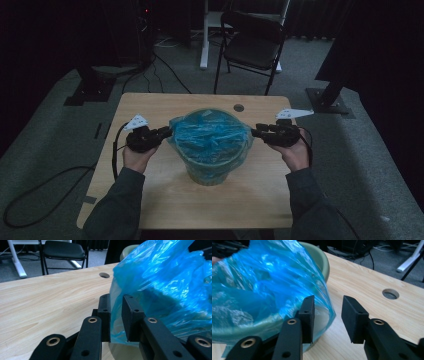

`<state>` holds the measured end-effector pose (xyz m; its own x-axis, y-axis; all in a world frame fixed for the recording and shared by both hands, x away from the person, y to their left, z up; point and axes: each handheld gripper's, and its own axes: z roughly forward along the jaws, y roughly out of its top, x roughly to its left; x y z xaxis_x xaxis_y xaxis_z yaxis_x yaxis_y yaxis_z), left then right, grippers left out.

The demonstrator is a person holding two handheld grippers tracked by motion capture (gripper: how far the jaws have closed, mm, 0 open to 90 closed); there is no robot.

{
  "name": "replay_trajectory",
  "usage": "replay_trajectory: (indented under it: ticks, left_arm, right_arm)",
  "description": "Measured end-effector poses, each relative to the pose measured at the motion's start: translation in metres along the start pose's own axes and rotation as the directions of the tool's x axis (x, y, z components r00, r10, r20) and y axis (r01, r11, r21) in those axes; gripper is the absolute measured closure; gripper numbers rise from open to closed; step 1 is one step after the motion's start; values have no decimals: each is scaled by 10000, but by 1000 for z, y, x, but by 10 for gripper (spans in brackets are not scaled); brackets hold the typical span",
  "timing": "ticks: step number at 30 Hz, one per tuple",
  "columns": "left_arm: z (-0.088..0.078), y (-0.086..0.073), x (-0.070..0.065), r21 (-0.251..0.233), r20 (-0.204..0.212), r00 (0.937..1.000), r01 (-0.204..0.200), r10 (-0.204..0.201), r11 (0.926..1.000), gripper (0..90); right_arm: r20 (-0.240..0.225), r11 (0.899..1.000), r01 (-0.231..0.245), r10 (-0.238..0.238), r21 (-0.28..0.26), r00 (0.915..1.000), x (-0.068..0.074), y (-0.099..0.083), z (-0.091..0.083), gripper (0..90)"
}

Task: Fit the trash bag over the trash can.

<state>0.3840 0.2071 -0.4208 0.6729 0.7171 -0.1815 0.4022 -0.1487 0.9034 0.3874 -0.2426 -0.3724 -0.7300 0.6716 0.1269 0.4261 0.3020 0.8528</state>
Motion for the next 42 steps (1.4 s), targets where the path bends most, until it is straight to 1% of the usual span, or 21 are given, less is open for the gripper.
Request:
replay_trajectory:
  ticks: [2, 7, 9, 15, 16, 20, 22, 25, 26, 27, 29, 31, 32, 33, 34, 38, 42]
  left_arm:
    - [1, 1, -1, -24, 49, 10000, -36, 36, 10000, 772]
    - [3, 4, -4, -57, 165, 9998, -76, 77, 10000, 769]
    - [4, 6, -5, -76, 200, 9998, -92, 94, 9999, 769]
    - [7, 8, -4, -102, 214, 9997, -64, 67, 9999, 772]
    - [8, 8, -4, -100, 215, 9997, -60, 62, 9999, 775]
    - [9, 9, -3, -85, 205, 9998, -59, 60, 9999, 778]
    - [14, 11, -1, -73, 198, 9998, -59, 60, 10000, 784]
    - [18, 13, 1, -59, 184, 9998, -46, 47, 10000, 792]
    - [18, 13, 1, -59, 184, 9998, -46, 47, 10000, 794]
    - [22, 14, 2, -53, 167, 9999, -19, 20, 10000, 798]
    - [25, 15, 3, -31, 184, 9998, -8, 9, 10000, 808]
    - [28, 17, 4, 35, 203, 9998, -41, 41, 10000, 824]
    - [28, 17, 4, 35, 203, 9998, -41, 41, 10000, 833]
    - [32, 17, 5, 62, 251, 9997, -60, 58, 10000, 833]
    - [33, 18, 5, 75, 268, 9996, -74, 72, 9999, 854]
    - [38, 19, 6, 130, 365, 9993, -112, 107, 9999, 869]
    - [48, 21, 7, 273, 446, 9990, -104, 91, 9996, 875]
  right_arm:
    - [-27, 9999, -42, 41, -135, 10000, 0, 4, 0, 617]
    - [28, 9999, -10, 11, -154, 10000, 1, 12, 5, 626]
    - [20, 9998, -14, 14, -173, 10000, 2, 17, 10, 636]
    - [8, 10000, 49, -49, -57, 10000, 2, 24, 20, 652]
    - [-56, 10000, 6, -6, -17, 10000, 1, 27, 25, 652]
    - [-314, 10000, -53, 53, 7, 9995, 0, 30, 29, 651]
    - [-504, 9996, 61, -47, 260, 9987, -1, 32, 35, 652]
    - [-548, 9987, 166, -140, 475, 9984, -3, 33, 41, 684]
    - [-548, 9987, 166, -140, 475, 9984, -3, 33, 41, 684]
    - [-584, 9985, 80, -48, 536, 9983, -5, 33, 45, 735]
    - [-795, 9987, -73, 113, 506, 9968, -8, 34, 47, 781]
    - [-787, 9990, -99, 134, 447, 9968, -9, 35, 47, 814]
    - [-787, 9990, -99, 134, 447, 9968, -9, 35, 47, 814]
    - [-797, 9992, -135, 165, 386, 9967, -9, 36, 47, 843]
    - [-764, 9992, -215, 240, 325, 9968, -10, 38, 48, 858]
    - [-608, 9989, -243, 267, 396, 9978, -12, 41, 50, 872]
    - [-438, 9981, -379, 400, 489, 9982, -15, 43, 57, 878]
